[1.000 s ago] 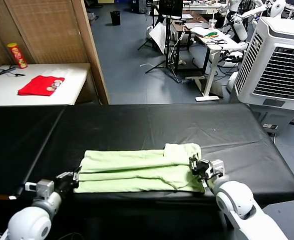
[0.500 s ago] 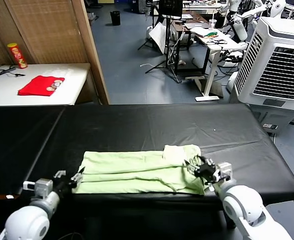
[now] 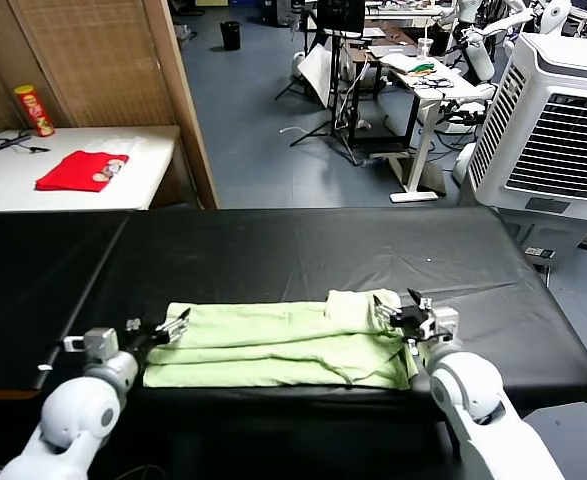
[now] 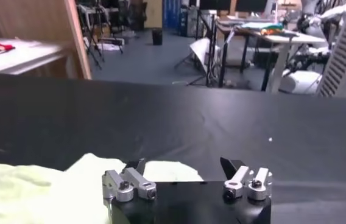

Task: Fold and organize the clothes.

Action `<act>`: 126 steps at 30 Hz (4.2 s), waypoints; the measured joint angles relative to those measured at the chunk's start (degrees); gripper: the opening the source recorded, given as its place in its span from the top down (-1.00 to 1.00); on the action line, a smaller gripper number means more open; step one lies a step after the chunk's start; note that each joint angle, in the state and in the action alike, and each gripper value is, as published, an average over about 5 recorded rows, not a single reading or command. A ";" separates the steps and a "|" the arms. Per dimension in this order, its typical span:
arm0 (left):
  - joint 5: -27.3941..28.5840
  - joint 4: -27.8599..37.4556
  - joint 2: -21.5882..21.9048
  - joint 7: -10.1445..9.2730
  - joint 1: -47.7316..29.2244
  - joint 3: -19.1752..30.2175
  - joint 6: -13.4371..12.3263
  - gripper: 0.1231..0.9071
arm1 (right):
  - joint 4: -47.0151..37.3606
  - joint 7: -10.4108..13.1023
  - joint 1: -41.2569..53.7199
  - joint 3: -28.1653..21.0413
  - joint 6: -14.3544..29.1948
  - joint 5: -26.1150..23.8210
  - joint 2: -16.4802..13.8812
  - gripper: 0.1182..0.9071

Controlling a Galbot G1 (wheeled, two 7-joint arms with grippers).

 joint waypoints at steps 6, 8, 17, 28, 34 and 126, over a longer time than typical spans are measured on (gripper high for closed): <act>-0.60 3.12 -0.99 0.82 -1.64 0.45 -0.42 -0.55 | -2.88 -0.58 0.83 -0.36 0.52 -0.66 1.53 -0.32; -0.48 3.93 -1.19 0.90 -2.01 0.48 -0.64 -0.34 | -3.46 -0.64 0.89 -0.55 0.97 -1.35 2.02 -0.04; 5.57 6.55 -2.85 1.14 -3.35 1.46 -4.96 0.88 | -4.96 2.78 0.43 -1.77 5.56 -6.14 4.50 0.84; 14.08 9.82 -3.69 2.61 -7.21 2.65 -7.29 0.94 | -3.88 -0.32 -0.17 -0.93 5.28 -6.28 4.14 0.51; 13.14 7.98 -1.82 3.00 -5.43 1.07 -7.15 0.24 | -0.28 -0.50 -2.88 0.86 5.34 -5.98 2.55 -0.33; 9.62 -9.59 -19.03 -6.15 0.48 21.60 -3.12 0.82 | 7.67 -2.70 -10.67 3.75 6.58 -13.65 6.73 -0.72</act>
